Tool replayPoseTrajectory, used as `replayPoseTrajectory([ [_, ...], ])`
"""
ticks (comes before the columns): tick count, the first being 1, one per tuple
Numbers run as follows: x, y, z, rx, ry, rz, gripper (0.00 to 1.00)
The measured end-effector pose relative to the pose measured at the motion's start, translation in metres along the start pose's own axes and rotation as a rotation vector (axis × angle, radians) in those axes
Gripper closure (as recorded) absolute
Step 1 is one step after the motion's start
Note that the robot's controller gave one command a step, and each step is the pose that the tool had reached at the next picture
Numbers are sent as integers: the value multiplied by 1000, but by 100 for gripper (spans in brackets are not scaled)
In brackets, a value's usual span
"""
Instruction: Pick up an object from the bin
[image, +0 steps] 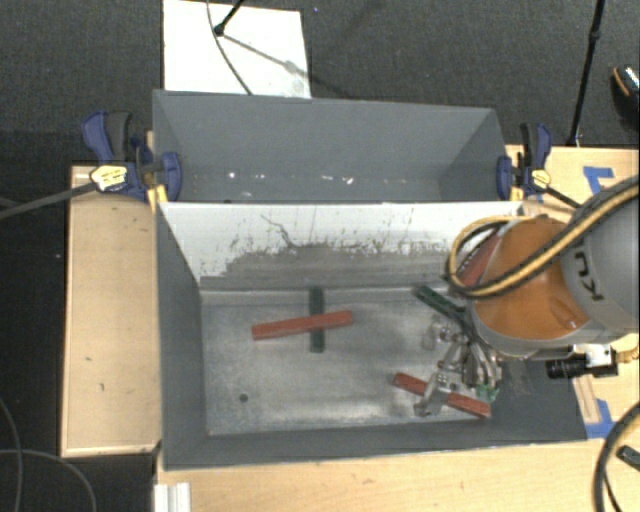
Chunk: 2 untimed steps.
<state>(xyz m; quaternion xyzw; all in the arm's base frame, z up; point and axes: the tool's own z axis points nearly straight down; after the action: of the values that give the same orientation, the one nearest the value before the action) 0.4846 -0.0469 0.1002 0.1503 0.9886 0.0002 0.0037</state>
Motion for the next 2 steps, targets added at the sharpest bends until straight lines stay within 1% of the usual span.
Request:
replayPoseTrajectory([
  [1, -8, -10, 31, 2, 9, 218, 0],
  [2, 6, -8, 30, 3, 10, 414, 0],
])
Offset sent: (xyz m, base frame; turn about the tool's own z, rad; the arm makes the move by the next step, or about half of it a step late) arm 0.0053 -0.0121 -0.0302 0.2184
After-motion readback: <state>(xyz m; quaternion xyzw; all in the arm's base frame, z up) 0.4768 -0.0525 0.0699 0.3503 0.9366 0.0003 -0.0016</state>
